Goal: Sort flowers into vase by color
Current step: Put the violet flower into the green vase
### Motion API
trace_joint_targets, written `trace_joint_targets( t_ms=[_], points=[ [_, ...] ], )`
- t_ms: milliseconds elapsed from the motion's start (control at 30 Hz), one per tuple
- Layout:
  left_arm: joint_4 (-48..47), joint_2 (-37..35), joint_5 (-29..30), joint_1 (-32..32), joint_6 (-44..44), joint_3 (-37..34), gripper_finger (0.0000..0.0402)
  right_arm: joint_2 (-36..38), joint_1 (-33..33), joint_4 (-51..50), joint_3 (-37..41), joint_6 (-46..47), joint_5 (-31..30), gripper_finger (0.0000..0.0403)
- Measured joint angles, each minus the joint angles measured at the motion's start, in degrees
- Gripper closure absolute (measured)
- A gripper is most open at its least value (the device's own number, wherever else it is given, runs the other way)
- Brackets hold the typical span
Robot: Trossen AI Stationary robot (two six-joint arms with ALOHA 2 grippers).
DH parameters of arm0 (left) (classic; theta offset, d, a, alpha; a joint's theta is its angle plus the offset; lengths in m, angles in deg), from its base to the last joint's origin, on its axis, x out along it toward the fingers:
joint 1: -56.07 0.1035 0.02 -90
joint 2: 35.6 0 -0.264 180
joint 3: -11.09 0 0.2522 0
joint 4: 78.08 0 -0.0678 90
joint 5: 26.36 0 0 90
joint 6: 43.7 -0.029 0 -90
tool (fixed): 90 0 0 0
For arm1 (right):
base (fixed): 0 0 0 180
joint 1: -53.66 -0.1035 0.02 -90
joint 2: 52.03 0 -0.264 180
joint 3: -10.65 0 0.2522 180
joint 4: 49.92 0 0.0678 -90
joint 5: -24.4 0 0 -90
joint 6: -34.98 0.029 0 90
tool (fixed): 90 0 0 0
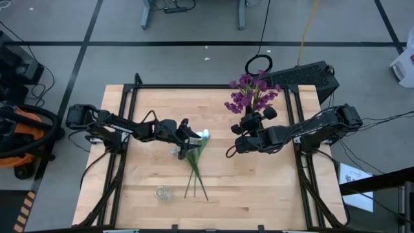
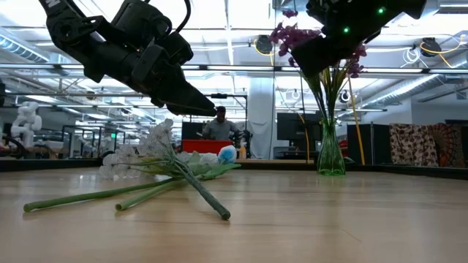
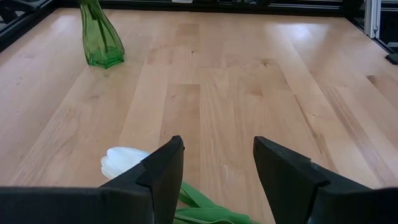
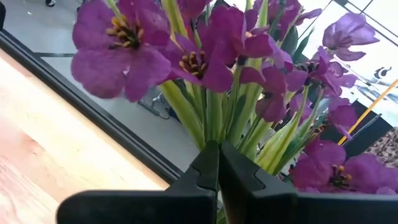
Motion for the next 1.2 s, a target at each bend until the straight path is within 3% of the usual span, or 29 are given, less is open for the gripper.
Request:
trace_joint_targets(
  t_ms=[633,833,1200],
  points=[
    [-0.42,0.00,0.01,0.00,0.00,0.00,0.0201,0.24,1.36,-3.65,0.00,6.12,3.59,0.0402],
    [-0.42,0.00,0.02,0.00,0.02,0.00,0.0201,0.24,1.38,-3.79,0.00,6.72,7.72,0.0402],
    [-0.42,0.00,0.01,0.00,0.04,0.00,0.0201,0.24,1.84,-15.13,0.00,18.87,12.73,0.0402]
  ],
)
